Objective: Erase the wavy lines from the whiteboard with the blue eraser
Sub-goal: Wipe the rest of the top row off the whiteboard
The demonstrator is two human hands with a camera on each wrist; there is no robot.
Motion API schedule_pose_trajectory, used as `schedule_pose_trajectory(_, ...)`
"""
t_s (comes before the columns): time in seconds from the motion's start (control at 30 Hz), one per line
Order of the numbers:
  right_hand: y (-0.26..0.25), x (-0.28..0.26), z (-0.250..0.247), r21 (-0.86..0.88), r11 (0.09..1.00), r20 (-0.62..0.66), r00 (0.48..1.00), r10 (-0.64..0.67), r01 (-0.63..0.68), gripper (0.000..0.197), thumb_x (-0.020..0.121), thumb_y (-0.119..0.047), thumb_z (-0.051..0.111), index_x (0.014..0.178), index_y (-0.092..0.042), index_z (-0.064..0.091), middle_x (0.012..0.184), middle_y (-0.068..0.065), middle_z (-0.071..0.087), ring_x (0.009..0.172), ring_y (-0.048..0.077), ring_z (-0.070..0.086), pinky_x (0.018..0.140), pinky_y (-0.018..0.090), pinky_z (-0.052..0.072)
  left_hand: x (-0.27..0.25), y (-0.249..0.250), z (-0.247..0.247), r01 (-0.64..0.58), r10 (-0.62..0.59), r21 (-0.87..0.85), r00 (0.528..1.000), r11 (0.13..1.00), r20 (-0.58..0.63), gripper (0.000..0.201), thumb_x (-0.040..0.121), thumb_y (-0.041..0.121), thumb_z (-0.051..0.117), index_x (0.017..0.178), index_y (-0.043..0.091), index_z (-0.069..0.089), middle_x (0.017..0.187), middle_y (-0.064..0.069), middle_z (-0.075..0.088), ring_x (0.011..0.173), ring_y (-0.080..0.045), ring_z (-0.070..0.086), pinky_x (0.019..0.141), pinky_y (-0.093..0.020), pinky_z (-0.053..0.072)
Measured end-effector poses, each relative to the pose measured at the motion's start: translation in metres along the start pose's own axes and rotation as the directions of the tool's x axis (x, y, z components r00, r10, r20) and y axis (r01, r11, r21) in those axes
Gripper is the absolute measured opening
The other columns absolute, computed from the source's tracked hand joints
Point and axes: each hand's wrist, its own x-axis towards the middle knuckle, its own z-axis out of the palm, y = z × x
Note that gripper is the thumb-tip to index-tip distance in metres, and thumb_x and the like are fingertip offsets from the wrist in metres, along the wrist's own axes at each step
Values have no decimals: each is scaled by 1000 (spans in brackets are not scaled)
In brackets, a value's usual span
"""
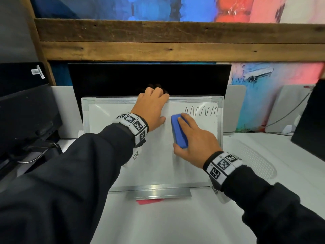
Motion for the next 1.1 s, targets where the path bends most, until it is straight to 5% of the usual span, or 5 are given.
schedule_pose_trajectory(0.13, 2, 18, -11, 47, 998, -93, 995, 48, -44, 80, 85, -58, 51, 148, -19, 22, 160, -10, 5, 67, 18, 57, 58, 29, 51, 1, 0, -1, 5, -5, -10, 1000, 1000, -2, 60, 76, 42, 71, 127, 22, 47, 122, 1, 45, 109, -24, 41, 91, -38, 41)
schedule_pose_trajectory(0.3, 8, -8, -1, 42, 999, 12, 1000, 28, -29, 81, 84, -57, 51, 150, -22, 20, 159, -15, 2, 71, 14, 60, 63, 27, 52, 1, 0, 0, 7, -8, 7, 1000, 1000, 8, 60, 76, 41, 72, 126, 22, 47, 122, 0, 45, 109, -25, 41, 91, -39, 42)
schedule_pose_trajectory(0.5, 16, 12, -15, 95, 992, -85, 992, 96, -88, 81, 85, -59, 52, 149, -21, 20, 160, -13, 2, 80, 23, 62, 67, 34, 55, 2, 4, 0, 29, -29, -10, 1000, 1000, -2, 60, 77, 39, 74, 127, 21, 47, 123, -1, 46, 110, -26, 42, 91, -38, 40)
schedule_pose_trajectory(0.67, 21, -11, -2, 52, 998, -5, 999, 40, -40, 81, 84, -57, 52, 149, -22, 19, 158, -18, 1, 77, 20, 64, 67, 33, 57, 0, 5, 2, 40, -40, -2, 999, 999, -1, 62, 79, 37, 74, 131, 21, 45, 125, -2, 46, 111, -26, 42, 92, -38, 41)
schedule_pose_trajectory(1.1, 37, 8, -15, 74, 992, -87, 991, 104, -97, 80, 85, -58, 53, 149, -21, 21, 159, -11, 5, 86, 26, 63, 70, 33, 53, 1, 9, 3, 49, -49, -18, 999, 999, -5, 64, 79, 35, 76, 132, 21, 44, 126, -2, 45, 113, -26, 41, 94, -38, 40)
